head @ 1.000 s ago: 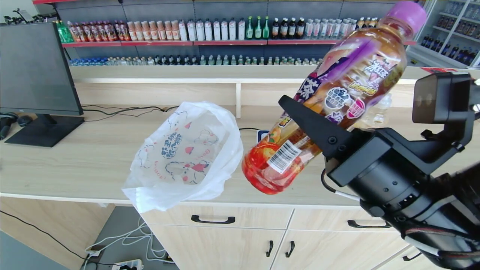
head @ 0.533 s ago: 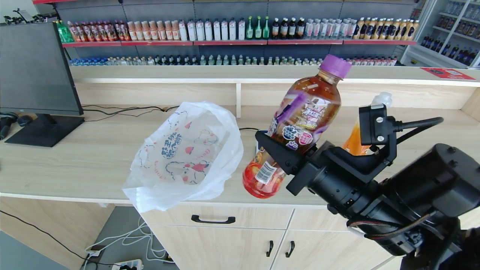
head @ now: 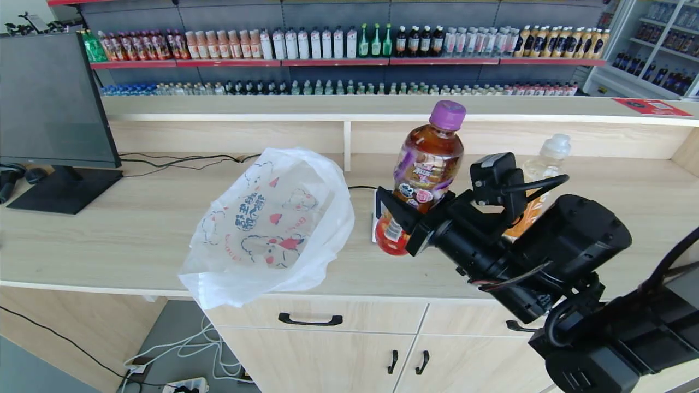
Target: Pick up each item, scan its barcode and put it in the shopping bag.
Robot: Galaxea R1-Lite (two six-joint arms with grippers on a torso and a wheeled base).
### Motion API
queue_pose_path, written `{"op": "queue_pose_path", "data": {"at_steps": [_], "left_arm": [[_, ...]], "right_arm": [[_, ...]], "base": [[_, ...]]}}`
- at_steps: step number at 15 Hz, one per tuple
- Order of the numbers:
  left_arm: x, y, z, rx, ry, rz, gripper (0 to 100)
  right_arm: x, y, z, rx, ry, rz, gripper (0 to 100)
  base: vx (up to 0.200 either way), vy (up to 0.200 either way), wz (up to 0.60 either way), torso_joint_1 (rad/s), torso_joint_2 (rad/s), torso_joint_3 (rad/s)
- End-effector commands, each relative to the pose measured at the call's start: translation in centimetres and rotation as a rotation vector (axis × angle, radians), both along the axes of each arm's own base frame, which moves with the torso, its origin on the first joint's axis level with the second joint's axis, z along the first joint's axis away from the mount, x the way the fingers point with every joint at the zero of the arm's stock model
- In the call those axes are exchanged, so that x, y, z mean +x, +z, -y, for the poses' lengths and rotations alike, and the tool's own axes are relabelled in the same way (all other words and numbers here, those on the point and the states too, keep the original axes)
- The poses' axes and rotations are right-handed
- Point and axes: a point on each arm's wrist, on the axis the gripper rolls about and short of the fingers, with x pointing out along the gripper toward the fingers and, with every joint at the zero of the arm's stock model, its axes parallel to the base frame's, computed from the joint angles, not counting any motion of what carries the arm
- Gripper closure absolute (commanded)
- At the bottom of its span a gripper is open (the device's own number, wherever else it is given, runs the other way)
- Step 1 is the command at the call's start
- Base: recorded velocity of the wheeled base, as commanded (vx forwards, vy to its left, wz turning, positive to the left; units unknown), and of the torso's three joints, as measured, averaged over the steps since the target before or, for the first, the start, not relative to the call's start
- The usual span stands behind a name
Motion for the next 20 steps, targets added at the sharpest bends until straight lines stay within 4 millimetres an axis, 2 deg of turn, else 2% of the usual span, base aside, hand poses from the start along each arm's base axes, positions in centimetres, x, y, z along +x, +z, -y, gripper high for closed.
{"op": "queue_pose_path", "data": {"at_steps": [1,2,4,6,8,13,16,20], "left_arm": [[0.0,0.0,0.0,-0.001,0.0,0.0,0],[0.0,0.0,0.0,0.0,0.0,0.0,0],[0.0,0.0,0.0,0.0,0.0,0.0,0],[0.0,0.0,0.0,-0.001,0.0,0.0,0],[0.0,0.0,0.0,0.0,0.0,0.0,0],[0.0,0.0,0.0,0.0,0.0,0.0,0],[0.0,0.0,0.0,-0.001,0.0,0.0,0],[0.0,0.0,0.0,-0.001,0.0,0.0,0]], "right_arm": [[2.5,-0.2,0.1,0.007,-0.051,0.026,100],[3.2,-0.1,-0.1,0.009,-0.06,0.04,100],[4.4,-1.3,0.0,-0.073,-0.084,0.074,100],[4.9,-1.5,0.0,-0.125,-0.041,0.119,100],[6.9,-1.4,0.1,-0.187,-0.049,0.224,100],[8.3,-1.3,0.2,-0.25,-0.106,0.311,100],[9.1,-0.9,1.8,-0.322,-0.189,0.379,100],[9.3,-1.3,1.6,-0.435,-0.188,0.482,100]], "base": [[0.0,0.0,0.0,0.0,0.0,0.0],[0.0,0.0,0.0,0.0,0.0,0.0],[0.0,0.0,0.0,0.0,0.0,0.0],[0.0,0.0,0.0,0.0,0.0,0.0],[0.0,0.0,0.0,0.0,0.0,0.0],[0.0,0.0,0.0,0.0,0.0,0.0],[0.0,0.0,0.0,0.0,0.0,0.0],[0.0,0.0,0.0,0.0,0.0,0.0]]}}
